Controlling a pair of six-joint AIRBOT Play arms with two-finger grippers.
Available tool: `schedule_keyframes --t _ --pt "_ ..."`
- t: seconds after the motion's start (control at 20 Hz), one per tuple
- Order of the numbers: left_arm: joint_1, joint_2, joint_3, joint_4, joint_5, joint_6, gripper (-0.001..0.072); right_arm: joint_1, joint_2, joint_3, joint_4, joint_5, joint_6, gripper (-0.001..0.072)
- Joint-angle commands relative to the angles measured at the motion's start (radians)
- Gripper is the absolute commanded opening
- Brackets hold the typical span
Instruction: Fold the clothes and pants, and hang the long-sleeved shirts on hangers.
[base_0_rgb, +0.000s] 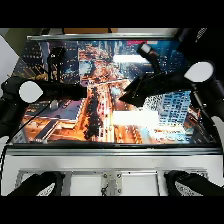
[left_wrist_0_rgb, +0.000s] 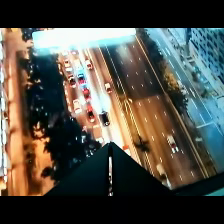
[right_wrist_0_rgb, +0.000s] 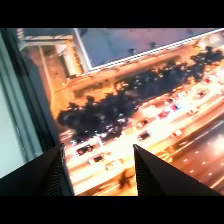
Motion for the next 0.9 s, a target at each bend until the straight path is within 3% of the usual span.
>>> schedule_keyframes --t 0.0,0.05,0.15,0.2,0.85 --pt "0.001 0.042 -0.036 -0.003 0.021 0.001 0.002 0.098 -0.039 0.0 -0.026 0.005 0.018 0.0468" --pt "0.001 0.048 -0.036 -0.003 0.02 0.001 0.002 0.098 -0.039 0.0 -0.026 0.005 0.018 0.0422" --pt "0.001 0.054 -0.036 -0.003 0.02 0.001 0.002 0.098 -0.039 0.0 -0.026 0.005 0.018 0.0063" --pt "0.001 0.053 -0.036 -0.003 0.019 0.001 0.002 0.098 -0.039 0.0 -0.026 0.004 0.018 0.0022" --pt "0.001 0.053 -0.036 -0.003 0.02 0.001 0.002 0.098 -0.039 0.0 -0.026 0.004 0.018 0.0022"
